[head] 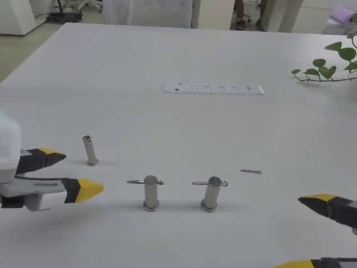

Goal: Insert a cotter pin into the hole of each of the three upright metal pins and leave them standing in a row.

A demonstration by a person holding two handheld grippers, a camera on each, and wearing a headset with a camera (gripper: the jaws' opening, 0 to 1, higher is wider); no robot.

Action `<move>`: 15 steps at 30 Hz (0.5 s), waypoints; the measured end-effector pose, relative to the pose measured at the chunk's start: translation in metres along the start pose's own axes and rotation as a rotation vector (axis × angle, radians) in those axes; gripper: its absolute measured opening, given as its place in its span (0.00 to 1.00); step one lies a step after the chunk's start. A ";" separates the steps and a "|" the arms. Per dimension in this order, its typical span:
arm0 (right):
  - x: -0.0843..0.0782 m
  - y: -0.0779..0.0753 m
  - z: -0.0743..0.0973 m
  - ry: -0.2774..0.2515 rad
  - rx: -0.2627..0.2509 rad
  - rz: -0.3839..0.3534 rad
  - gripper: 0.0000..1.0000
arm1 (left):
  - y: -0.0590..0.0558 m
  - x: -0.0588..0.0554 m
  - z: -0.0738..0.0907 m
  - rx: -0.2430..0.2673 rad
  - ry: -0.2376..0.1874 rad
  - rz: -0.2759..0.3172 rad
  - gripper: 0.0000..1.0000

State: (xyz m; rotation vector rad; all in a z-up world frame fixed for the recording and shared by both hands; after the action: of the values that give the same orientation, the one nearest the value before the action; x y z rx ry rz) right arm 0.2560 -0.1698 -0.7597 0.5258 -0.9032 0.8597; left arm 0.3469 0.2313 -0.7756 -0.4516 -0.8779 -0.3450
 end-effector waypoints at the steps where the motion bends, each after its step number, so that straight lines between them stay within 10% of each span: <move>1: 0.000 0.000 0.000 -0.001 -0.001 -0.001 1.00 | 0.001 0.001 -0.001 0.004 -0.009 0.003 0.59; 15: 0.001 -0.001 0.002 -0.002 -0.014 0.010 1.00 | 0.011 0.011 -0.018 0.027 -0.096 0.015 0.31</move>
State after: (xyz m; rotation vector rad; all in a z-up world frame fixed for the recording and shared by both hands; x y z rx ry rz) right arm 0.2565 -0.1711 -0.7581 0.5106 -0.9142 0.8617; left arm 0.3707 0.2301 -0.7794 -0.4526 -0.9708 -0.2989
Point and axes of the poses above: the centre of the closed fingertips' face, and the gripper's own axes: z roughly backward along the fingers, y roughly to its left, x roughly out of its top, the point moved 10 cm from there along z, roughly backward along the fingers, and after that the axes turned 13 degrees about z, right-handed, at the moved point
